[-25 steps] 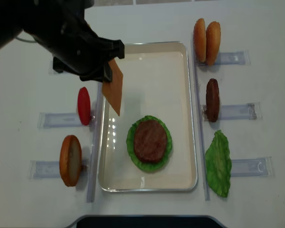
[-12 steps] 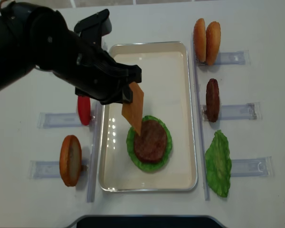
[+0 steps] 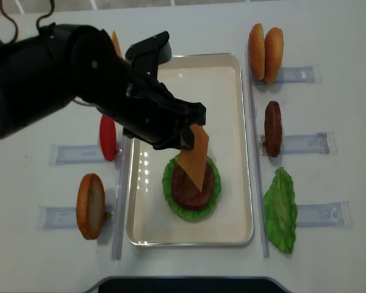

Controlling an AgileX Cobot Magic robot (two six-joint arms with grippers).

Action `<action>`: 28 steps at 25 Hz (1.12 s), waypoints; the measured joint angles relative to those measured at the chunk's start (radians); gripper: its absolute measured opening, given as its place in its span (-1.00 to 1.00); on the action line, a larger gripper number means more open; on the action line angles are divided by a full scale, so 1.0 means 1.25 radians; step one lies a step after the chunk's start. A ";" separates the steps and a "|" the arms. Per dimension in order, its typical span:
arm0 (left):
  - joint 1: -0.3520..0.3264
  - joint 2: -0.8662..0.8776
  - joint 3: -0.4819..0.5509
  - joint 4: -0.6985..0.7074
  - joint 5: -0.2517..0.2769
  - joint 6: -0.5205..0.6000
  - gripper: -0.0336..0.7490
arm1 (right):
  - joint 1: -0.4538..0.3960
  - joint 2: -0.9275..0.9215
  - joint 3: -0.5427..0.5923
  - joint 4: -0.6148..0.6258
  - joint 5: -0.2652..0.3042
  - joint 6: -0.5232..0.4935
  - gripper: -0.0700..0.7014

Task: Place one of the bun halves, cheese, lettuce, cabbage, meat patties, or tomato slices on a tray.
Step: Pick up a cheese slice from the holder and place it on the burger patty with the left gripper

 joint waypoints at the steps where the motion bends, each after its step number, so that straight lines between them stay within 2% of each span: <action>1: 0.000 0.008 0.000 -0.004 -0.005 0.004 -0.86 | 0.000 0.000 0.000 0.000 0.000 0.000 0.59; 8: -0.013 0.042 0.000 -0.042 -0.025 0.041 -0.86 | 0.000 0.000 0.000 0.000 0.000 0.000 0.59; 17: -0.014 0.059 0.000 -0.053 -0.026 0.060 -0.86 | 0.000 0.000 0.000 0.000 0.000 0.000 0.59; 28: -0.016 0.065 0.043 -0.069 -0.049 0.068 -0.86 | 0.000 0.000 0.000 0.000 0.000 0.000 0.59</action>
